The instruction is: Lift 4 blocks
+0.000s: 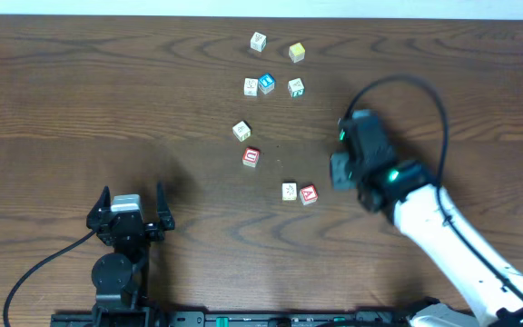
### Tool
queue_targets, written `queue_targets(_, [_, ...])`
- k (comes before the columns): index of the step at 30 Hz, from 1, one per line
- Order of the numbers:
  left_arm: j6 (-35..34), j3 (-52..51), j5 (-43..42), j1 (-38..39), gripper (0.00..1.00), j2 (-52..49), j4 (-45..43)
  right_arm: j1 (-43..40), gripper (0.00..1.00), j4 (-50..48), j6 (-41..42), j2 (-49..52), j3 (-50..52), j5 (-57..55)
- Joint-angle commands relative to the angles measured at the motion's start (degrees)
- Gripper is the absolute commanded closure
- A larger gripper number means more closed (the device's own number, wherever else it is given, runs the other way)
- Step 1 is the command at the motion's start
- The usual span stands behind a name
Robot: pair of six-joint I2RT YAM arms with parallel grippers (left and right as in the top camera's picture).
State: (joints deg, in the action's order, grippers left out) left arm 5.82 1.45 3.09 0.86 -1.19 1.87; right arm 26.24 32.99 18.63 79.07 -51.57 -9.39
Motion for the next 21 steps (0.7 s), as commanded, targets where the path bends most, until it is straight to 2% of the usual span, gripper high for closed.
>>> queue_targets(1, [-0.09, -1.22, 0.33, 0.09, 0.06, 0.15, 2.10, 2.60, 0.80, -5.46, 5.44, -1.86, 6.19, 1.09])
queue_targets(6, [-0.09, -1.22, 0.33, 0.09, 0.06, 0.15, 2.12, 3.98, 0.78, -8.37, 6.93, 0.57, 9.97, 2.10])
queue_targets(21, [-0.09, -1.22, 0.33, 0.09, 0.06, 0.15, 2.12, 6.43, 0.85, -12.87, 10.12, 9.35, 10.16, 4.52])
